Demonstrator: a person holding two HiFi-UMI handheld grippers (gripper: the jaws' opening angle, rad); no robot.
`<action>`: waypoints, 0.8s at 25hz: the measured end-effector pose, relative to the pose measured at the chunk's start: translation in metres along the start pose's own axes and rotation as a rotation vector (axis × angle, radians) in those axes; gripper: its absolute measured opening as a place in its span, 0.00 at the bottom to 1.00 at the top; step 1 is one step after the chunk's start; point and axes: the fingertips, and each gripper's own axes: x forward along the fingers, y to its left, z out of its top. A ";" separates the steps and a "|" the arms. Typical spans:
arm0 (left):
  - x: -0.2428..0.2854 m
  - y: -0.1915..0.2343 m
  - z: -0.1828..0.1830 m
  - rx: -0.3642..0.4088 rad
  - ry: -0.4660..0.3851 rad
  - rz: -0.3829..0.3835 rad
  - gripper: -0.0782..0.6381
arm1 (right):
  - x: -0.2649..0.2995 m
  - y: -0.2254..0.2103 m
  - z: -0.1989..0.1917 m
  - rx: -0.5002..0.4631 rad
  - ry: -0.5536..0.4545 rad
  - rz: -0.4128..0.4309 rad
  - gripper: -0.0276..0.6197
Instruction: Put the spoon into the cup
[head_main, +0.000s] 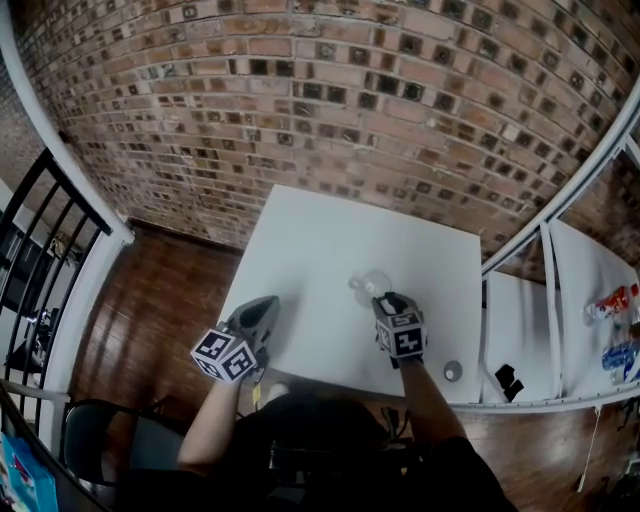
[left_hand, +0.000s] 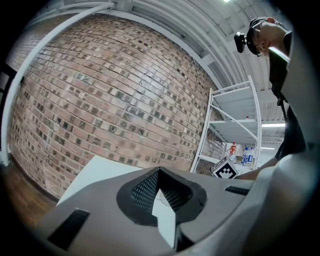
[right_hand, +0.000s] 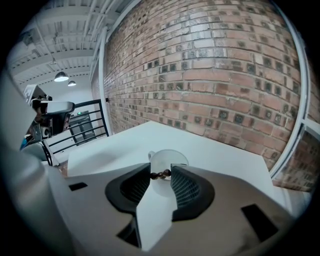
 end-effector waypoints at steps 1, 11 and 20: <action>0.000 0.000 0.000 0.001 0.001 0.002 0.12 | 0.001 0.000 0.001 -0.001 -0.004 0.001 0.25; 0.006 -0.008 -0.001 0.005 0.002 -0.008 0.12 | -0.011 -0.004 0.006 0.002 -0.054 -0.003 0.28; 0.017 -0.025 -0.001 0.022 0.018 -0.065 0.12 | -0.058 -0.006 0.025 0.084 -0.234 0.021 0.24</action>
